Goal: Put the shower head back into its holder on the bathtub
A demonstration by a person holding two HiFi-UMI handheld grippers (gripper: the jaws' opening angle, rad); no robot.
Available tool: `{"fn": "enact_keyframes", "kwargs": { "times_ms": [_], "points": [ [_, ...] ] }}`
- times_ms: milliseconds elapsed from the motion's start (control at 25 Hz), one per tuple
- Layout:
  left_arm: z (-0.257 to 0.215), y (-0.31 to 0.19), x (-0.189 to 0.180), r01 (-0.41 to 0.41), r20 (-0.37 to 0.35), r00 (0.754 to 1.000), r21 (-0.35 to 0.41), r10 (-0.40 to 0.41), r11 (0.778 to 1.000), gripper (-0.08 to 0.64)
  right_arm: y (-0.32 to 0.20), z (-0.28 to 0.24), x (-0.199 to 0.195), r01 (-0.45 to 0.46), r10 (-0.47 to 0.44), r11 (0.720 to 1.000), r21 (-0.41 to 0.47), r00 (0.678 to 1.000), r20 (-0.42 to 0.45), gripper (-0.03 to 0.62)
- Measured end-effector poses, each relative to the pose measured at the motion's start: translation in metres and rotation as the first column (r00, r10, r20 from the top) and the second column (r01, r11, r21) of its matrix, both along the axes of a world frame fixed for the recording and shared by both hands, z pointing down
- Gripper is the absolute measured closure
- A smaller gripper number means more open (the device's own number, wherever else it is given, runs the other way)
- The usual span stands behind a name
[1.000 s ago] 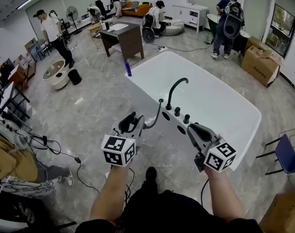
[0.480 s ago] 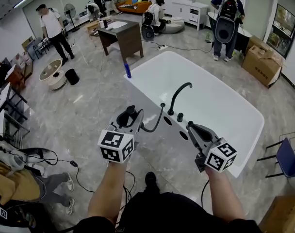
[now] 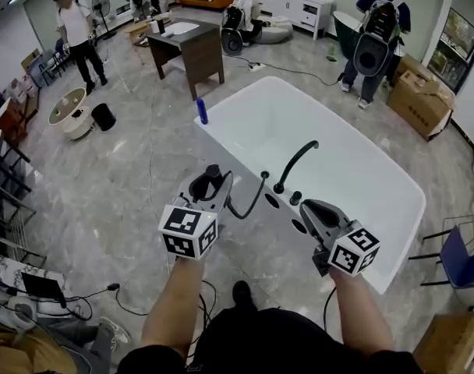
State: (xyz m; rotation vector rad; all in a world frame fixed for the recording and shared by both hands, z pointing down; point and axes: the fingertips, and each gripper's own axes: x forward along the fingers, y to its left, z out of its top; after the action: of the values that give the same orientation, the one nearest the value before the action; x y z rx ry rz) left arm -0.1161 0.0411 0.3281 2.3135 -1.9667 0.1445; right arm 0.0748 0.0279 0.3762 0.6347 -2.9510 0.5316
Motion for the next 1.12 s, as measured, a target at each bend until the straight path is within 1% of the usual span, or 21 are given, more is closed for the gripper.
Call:
{"fn": "enact_keyframes", "kwargs": {
  "times_ms": [360,600,760,920,1120],
  "points": [
    [0.009,-0.029,-0.05,-0.031,-0.025,0.999,0.003,0.031,1.0,0.42,-0.021,0.006,-0.047,-0.026,0.026,1.0,-0.004,0.999,-0.034,0.541],
    [0.005,-0.034,-0.066,-0.035,-0.03,0.999,0.025,0.036,0.999,0.42,-0.026,0.006,-0.062,-0.026,0.026,1.0,0.001,0.999,-0.046,0.541],
    [0.003,-0.032,-0.074,-0.022,-0.03,0.999,0.027,0.023,0.999,0.42,-0.029,-0.001,-0.071,-0.012,0.013,1.0,0.009,0.999,-0.04,0.543],
    [0.013,-0.033,-0.082,0.002,-0.038,0.999,0.001,-0.002,1.0,0.42,-0.036,0.003,-0.082,0.013,-0.013,1.0,-0.002,0.999,-0.039,0.545],
    [0.018,-0.043,-0.094,0.024,-0.029,0.999,-0.017,-0.024,1.0,0.42,-0.051,0.008,-0.096,0.036,-0.036,0.999,-0.014,0.999,-0.024,0.546]
  ]
}}
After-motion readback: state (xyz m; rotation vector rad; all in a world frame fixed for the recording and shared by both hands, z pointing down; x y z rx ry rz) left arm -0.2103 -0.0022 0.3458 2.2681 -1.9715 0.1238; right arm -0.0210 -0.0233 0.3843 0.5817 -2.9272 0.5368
